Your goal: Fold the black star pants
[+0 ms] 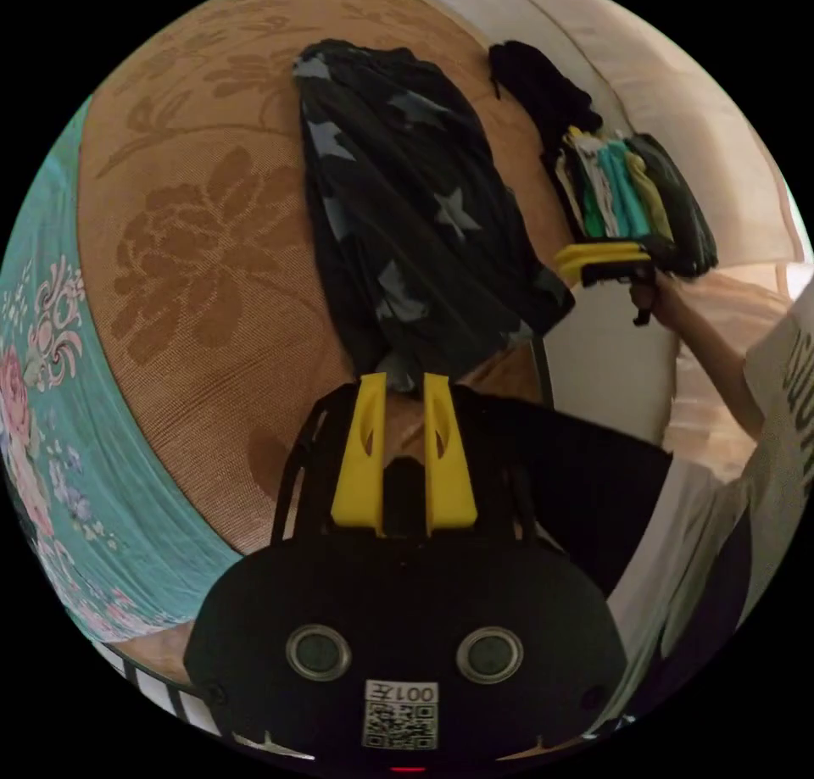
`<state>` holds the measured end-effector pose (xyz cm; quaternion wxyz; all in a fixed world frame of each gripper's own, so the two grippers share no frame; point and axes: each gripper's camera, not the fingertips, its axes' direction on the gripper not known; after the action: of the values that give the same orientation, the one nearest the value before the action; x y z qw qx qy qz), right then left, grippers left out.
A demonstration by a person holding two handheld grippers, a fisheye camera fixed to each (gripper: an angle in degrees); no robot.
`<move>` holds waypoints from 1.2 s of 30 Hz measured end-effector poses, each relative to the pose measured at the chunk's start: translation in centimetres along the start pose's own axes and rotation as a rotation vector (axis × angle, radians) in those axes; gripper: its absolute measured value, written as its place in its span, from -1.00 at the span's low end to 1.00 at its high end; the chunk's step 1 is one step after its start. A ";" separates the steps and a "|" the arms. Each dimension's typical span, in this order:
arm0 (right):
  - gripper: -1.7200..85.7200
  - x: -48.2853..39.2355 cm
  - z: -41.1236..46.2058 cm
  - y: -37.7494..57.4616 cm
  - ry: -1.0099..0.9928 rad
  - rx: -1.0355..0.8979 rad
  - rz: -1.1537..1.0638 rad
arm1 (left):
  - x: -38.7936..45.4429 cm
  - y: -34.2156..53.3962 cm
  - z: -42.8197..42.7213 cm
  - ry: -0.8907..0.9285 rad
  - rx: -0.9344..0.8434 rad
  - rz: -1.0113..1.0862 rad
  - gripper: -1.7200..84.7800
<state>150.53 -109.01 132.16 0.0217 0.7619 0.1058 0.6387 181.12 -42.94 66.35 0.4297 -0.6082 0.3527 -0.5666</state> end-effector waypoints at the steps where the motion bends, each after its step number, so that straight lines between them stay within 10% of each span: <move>1: -0.80 0.1 -0.2 0.1 0.003 0.023 0.008 | 0.1 -0.3 0.2 -0.013 0.035 -0.023 -0.82; 12: -0.87 1.5 1.1 3.7 -0.003 0.081 0.214 | 3.9 1.6 1.4 -0.073 0.032 -0.043 -0.92; 20: -0.75 4.9 -8.7 -4.4 0.192 0.488 -0.029 | 1.9 -6.0 -7.2 -0.167 0.395 0.139 -0.83; 26: -0.73 9.6 -6.0 -16.2 0.114 0.374 0.050 | -1.1 -14.0 -6.6 -0.103 0.303 0.071 -0.83; 36: -0.85 1.1 -7.7 -10.6 0.195 0.552 -0.203 | 4.9 -5.6 -11.5 -0.134 0.435 0.218 -0.85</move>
<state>141.77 -99.28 132.86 -0.1329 0.6598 0.3523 0.6503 169.97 -46.70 73.28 0.6314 -0.4960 0.2569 -0.5378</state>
